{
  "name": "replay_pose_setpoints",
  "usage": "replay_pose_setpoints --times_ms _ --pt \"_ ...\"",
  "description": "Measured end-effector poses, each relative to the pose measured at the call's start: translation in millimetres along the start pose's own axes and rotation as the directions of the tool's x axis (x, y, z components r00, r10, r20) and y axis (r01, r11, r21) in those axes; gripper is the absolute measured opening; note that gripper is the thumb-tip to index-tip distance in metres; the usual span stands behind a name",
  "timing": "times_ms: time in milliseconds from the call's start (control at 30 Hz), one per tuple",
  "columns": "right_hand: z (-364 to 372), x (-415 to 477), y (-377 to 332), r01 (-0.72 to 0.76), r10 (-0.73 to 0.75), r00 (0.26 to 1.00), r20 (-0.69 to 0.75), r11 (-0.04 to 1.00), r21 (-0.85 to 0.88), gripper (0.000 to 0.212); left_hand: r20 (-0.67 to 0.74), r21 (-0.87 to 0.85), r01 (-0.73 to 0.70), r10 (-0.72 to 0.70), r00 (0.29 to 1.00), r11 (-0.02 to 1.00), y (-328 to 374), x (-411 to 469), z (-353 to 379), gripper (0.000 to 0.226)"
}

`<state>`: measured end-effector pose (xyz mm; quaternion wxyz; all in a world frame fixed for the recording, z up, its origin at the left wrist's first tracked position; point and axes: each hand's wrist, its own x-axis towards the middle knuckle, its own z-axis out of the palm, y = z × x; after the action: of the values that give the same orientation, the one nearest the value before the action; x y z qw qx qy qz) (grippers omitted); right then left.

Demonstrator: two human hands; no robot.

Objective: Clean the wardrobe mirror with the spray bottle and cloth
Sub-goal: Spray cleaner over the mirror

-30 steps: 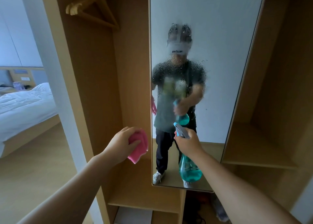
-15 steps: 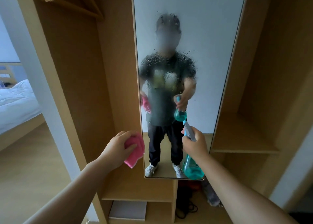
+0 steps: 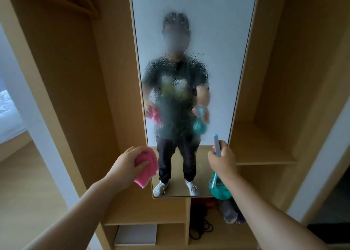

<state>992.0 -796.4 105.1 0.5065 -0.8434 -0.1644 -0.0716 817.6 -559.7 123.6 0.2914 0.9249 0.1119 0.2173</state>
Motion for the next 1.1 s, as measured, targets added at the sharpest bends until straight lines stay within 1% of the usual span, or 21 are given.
replay_pose_setpoints --times_ms 100,167,367,467,567,733,833,933,1033,1100 --pt "-6.2 2.3 7.6 -0.057 0.057 0.998 -0.011 0.998 0.02 0.018 0.008 0.002 0.0 0.0 1.0 1.0 -0.7 -0.6 1.9 0.045" --pt "-9.3 2.3 11.5 -0.078 0.078 0.997 -0.01 0.997 0.031 0.02 0.012 -0.003 0.006 -0.006 1.0 1.0 -0.4 -0.4 2.4 0.044" --pt "-14.7 2.3 18.8 -0.132 0.133 0.99 -0.038 0.991 0.032 0.017 0.007 -0.001 -0.014 0.014 1.0 1.0 -0.5 0.2 1.8 0.048" --pt "-10.1 -1.8 19.8 -0.064 0.064 0.997 -0.03 0.998 -0.003 0.016 0.012 -0.006 -0.009 0.009 1.0 1.0 -2.7 -3.9 2.0 0.047" --pt "1.5 -10.3 14.1 0.034 -0.032 0.999 0.044 0.999 -0.042 0.016 0.009 -0.005 0.012 -0.012 1.0 1.0 -10.8 -10.5 1.3 0.038" --pt "35.3 -34.8 3.8 0.12 -0.109 0.957 0.267 0.992 -0.028 0.028 0.009 0.006 0.079 -0.079 0.997 0.997 -31.7 -30.0 -0.4 0.036" --pt "59.5 -49.1 0.1 0.11 -0.087 0.937 0.338 0.993 -0.049 0.028 0.007 0.015 0.13 -0.13 0.992 0.991 -44.6 -41.7 -2.2 0.036" --pt "80.4 -62.8 -3.2 0.108 -0.074 0.915 0.396 0.992 -0.064 0.027 0.016 0.02 0.144 -0.145 0.989 0.989 -54.9 -50.8 -3.3 0.033" --pt "98.7 -73.6 -4.8 0.136 -0.084 0.902 0.423 0.986 -0.094 0.024 0.009 0.007 0.171 -0.171 0.985 0.985 -61.6 -58.9 -4.8 0.033" --pt "110.3 -78.9 -4.9 0.127 -0.065 0.894 0.443 0.985 -0.113 0.02 0.013 -0.004 0.188 -0.188 0.982 0.982 -65.9 -65.2 -6.4 0.033"
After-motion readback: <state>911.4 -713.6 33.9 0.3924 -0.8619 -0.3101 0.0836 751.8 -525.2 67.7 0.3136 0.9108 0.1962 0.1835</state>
